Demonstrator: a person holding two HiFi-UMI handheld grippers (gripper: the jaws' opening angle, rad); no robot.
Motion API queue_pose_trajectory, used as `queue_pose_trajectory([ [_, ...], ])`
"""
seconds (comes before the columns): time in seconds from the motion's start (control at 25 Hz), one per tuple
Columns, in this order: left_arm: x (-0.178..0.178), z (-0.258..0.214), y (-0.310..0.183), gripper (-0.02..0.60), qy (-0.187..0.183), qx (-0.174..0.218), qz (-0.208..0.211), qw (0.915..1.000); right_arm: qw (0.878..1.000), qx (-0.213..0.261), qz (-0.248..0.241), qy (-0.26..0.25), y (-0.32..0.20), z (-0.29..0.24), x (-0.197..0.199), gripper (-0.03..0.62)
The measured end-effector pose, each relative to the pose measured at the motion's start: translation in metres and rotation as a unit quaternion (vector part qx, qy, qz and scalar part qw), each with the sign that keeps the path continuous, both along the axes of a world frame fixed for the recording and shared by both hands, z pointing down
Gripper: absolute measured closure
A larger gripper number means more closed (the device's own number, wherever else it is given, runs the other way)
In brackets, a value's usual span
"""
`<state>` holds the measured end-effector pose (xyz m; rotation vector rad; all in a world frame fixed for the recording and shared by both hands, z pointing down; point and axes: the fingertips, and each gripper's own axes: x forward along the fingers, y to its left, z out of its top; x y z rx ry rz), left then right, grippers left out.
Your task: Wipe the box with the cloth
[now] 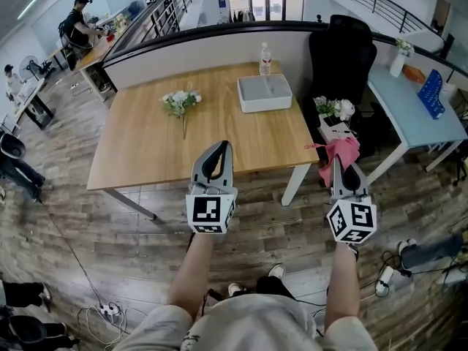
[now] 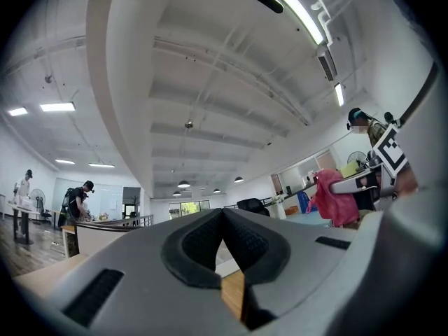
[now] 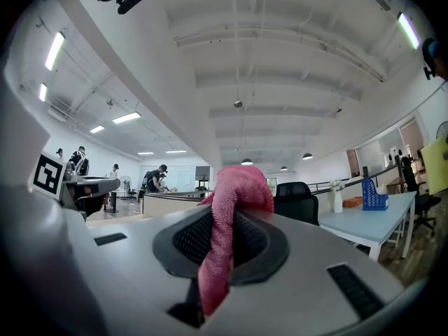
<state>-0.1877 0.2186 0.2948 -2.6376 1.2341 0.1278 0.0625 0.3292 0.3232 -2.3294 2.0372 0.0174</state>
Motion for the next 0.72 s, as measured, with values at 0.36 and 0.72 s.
queue_pose_trajectory([
  [0.36, 0.064, 0.002, -0.005, 0.568, 0.002, 0.003, 0.012, 0.9999, 1.000, -0.010, 0.010, -0.010, 0.004, 0.013, 0.056, 0.536],
  [0.72, 0.132, 0.010, -0.008, 0.568, -0.010, 0.005, 0.015, 0.9998, 1.000, -0.014, 0.020, -0.016, 0.006, 0.027, 0.118, 0.535],
])
